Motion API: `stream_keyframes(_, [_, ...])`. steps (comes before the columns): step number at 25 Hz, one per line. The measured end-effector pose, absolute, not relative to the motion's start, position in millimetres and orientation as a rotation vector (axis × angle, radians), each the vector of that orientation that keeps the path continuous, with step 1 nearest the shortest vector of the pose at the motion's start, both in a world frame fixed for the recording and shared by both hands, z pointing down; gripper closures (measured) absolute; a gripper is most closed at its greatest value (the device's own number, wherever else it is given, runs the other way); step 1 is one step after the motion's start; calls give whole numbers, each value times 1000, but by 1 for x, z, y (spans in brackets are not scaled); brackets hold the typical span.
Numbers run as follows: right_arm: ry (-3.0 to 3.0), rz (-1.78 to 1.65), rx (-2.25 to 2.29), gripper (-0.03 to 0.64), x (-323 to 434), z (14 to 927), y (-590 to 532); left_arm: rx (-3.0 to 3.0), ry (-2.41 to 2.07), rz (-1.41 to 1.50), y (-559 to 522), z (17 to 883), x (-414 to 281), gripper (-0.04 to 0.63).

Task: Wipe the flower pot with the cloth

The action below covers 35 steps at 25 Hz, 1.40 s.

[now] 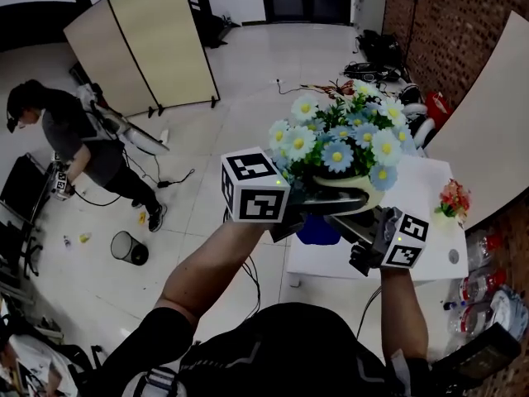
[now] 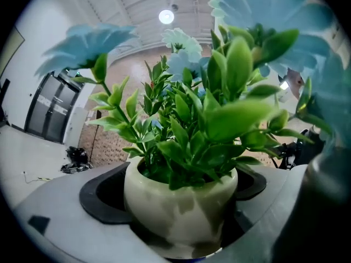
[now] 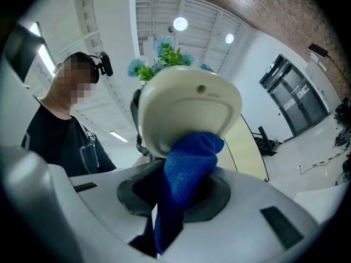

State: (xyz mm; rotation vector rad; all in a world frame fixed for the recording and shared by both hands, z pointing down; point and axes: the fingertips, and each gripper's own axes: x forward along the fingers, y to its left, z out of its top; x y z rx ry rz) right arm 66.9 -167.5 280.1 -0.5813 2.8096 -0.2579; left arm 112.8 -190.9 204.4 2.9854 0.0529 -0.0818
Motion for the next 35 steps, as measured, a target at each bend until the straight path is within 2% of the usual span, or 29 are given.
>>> stream_keyframes(11, [2844,-251,-555,540,66,281,-106,2944,-49,-125,-205,221,115,49])
stream_keyframes(23, [2770,-337,-642,540,80,297,-191,2959,45,-180,-185,196,113,49])
stream_keyframes(35, [2781,-252,-498,540,74,284,-140,2933,-68,-194,-199,211,112,49])
